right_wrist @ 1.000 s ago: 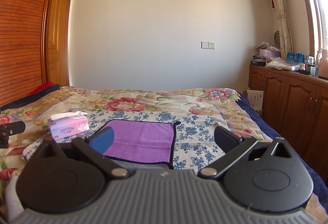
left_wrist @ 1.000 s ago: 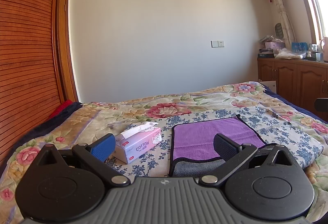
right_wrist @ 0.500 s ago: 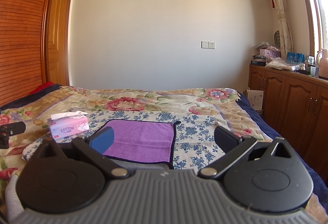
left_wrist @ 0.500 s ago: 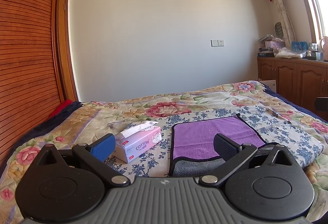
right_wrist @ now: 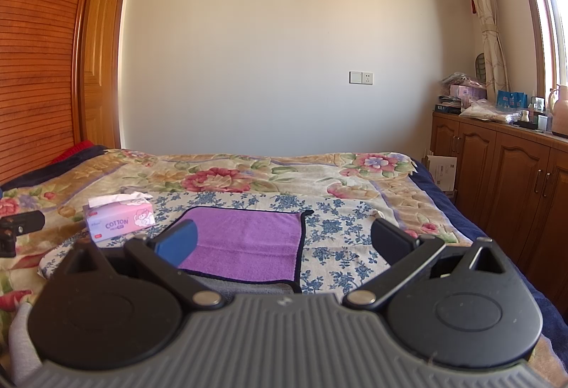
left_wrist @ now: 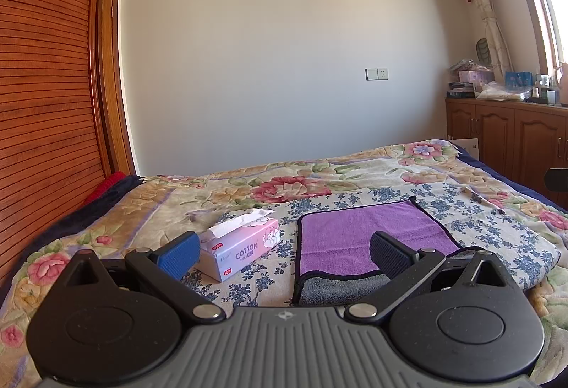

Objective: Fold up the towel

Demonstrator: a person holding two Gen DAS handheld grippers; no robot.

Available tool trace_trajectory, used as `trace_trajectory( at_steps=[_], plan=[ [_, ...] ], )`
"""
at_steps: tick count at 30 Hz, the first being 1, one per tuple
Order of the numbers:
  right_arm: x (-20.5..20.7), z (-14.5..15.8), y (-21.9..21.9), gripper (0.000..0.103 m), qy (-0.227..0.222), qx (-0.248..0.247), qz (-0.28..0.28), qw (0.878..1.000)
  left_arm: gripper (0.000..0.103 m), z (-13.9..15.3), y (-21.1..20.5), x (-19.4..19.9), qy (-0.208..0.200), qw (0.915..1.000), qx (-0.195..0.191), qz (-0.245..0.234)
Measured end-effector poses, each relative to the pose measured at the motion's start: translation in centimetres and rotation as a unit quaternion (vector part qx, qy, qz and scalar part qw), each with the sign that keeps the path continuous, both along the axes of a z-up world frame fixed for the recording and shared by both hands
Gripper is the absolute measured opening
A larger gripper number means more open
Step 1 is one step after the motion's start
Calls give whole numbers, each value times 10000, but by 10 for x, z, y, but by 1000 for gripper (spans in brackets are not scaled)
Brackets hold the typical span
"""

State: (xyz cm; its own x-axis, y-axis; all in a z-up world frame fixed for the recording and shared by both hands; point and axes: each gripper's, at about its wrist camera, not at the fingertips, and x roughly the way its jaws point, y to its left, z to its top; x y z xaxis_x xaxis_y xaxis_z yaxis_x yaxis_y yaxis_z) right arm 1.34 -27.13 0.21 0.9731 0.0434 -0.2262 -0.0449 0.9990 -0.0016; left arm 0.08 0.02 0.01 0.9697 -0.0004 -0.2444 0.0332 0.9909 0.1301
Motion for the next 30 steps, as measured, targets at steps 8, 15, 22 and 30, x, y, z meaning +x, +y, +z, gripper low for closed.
trace_trajectory(
  at_steps=[8, 15, 22, 30],
  plan=[
    [0, 0, 0, 103, -1, -3, 2, 10000, 103, 0, 0, 0, 3, 10000, -1, 0],
    [-1, 0, 0, 103, 0, -3, 2, 10000, 103, 0, 0, 0, 6, 10000, -1, 0],
    [-1, 0, 0, 103, 1, -1, 2, 10000, 103, 0, 0, 0, 10, 10000, -1, 0],
    [-1, -1, -3, 103, 19, 17, 41, 10000, 103, -3, 1, -2, 22, 10000, 5, 2]
  ],
)
